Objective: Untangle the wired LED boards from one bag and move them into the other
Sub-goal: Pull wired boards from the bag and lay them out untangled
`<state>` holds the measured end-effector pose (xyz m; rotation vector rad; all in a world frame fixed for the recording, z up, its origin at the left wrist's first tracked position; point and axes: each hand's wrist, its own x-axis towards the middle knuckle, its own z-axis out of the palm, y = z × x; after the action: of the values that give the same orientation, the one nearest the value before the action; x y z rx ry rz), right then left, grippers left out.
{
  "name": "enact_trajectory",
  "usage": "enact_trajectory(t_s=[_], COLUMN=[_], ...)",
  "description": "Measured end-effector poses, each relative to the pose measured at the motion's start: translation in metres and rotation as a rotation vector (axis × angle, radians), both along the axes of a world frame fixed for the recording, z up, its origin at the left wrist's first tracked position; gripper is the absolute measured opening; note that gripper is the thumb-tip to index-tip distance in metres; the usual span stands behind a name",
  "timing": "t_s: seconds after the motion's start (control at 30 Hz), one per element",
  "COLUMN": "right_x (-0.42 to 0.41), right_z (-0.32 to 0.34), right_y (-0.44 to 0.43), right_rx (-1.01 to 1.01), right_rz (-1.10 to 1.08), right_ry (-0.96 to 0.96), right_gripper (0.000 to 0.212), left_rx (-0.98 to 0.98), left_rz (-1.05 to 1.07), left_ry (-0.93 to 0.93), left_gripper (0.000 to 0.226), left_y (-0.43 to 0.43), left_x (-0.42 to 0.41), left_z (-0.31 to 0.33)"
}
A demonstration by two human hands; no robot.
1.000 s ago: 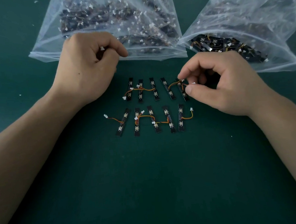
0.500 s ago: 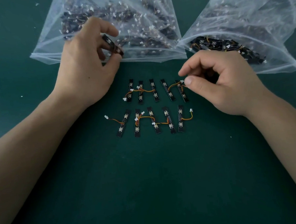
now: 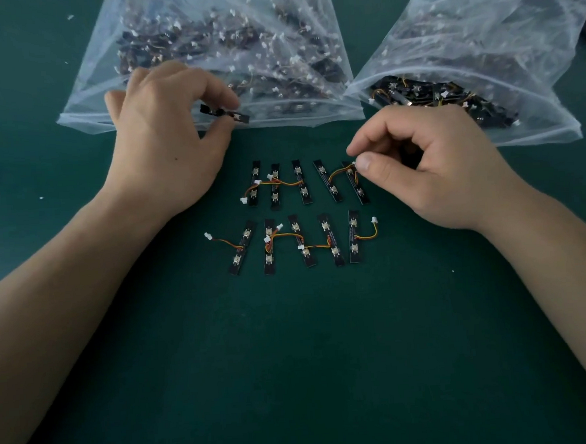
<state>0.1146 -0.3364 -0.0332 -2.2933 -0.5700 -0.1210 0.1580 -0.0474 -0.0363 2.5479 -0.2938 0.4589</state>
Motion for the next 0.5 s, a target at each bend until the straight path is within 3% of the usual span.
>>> enact_trajectory(t_s=[0.23,0.5], right_x=[-0.0006,-0.0006], right_z=[0.0008,0.0013], right_y=[0.0006,0.0006], right_rx=[-0.005,-0.010], right_rz=[-0.002,-0.007], right_ry=[0.011,0.018], right_gripper=[0.006,0.006], left_rx=[0.077,0.133], left_rz=[0.040,-0.058], left_ry=[-0.052,-0.043], left_gripper=[0.013,0.021], left_y=[0.0010,0.0019], left_x=[-0.0021,-0.0027], left_z=[-0.0002,0.0016])
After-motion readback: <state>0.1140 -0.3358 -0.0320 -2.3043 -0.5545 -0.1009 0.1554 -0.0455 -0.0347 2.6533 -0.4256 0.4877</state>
